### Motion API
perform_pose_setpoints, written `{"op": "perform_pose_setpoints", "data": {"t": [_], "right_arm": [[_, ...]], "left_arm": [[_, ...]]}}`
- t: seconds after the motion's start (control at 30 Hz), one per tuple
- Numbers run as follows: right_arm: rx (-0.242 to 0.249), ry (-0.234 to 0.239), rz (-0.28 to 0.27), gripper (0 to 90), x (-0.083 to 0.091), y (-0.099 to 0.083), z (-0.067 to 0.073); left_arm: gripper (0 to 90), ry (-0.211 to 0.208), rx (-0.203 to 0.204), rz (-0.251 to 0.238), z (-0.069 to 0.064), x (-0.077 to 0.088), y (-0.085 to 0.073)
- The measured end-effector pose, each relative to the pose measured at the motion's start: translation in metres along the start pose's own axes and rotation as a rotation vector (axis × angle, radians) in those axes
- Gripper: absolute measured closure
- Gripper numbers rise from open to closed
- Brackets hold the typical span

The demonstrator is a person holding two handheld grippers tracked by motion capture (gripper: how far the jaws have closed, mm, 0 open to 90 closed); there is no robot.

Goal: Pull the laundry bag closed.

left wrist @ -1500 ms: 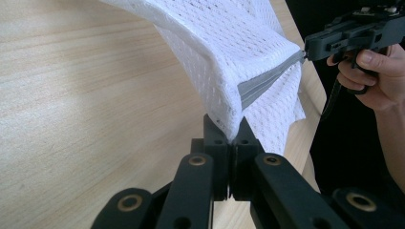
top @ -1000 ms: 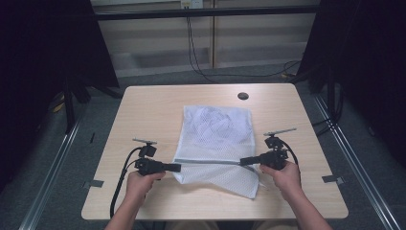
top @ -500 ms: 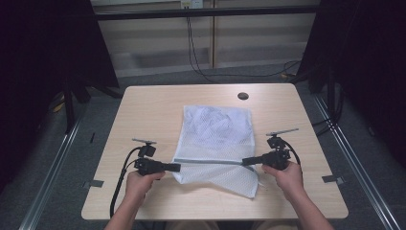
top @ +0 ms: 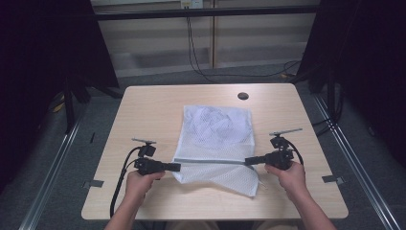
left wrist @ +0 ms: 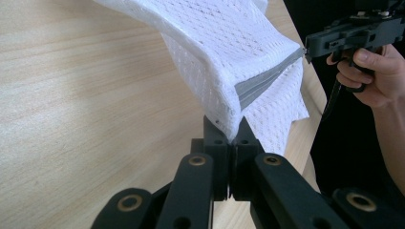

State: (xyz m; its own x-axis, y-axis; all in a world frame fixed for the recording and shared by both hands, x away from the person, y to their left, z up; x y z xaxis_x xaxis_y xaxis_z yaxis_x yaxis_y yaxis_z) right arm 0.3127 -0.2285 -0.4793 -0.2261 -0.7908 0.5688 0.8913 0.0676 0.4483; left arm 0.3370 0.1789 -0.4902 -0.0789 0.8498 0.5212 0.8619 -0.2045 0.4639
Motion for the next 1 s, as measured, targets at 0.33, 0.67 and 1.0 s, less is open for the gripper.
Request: {"op": "perform_pose_setpoints", "data": {"t": [0.33,0.67,1.0], "right_arm": [[-0.006,-0.009,-0.013,86.8,0.006,-0.001,-0.004],[-0.007,-0.022,-0.018,86.8,0.011,-0.002,-0.007],[-0.008,-0.034,-0.023,86.8,0.015,-0.004,-0.010]], "left_arm": [[89.0,0.007,0.006,-0.006,0.000,0.003,0.000],[89.0,0.009,0.010,-0.018,0.000,0.005,0.001],[89.0,0.005,0.016,-0.015,0.000,0.006,0.001]]}}
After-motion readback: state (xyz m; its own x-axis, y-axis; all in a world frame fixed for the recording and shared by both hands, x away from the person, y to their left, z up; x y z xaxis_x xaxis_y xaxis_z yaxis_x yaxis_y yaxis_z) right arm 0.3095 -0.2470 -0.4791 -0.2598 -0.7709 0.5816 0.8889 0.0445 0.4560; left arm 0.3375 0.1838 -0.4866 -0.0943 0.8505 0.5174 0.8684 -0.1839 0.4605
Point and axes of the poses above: each handheld gripper's, and its own axes: x roughly backward along the jaws, y roughly out of its top, z roughly to its left, the point moved 2 cm from there along -x, roughly forward along the jaws, and after that the axes turned 1 degree about -y, right-handed, at the moved point
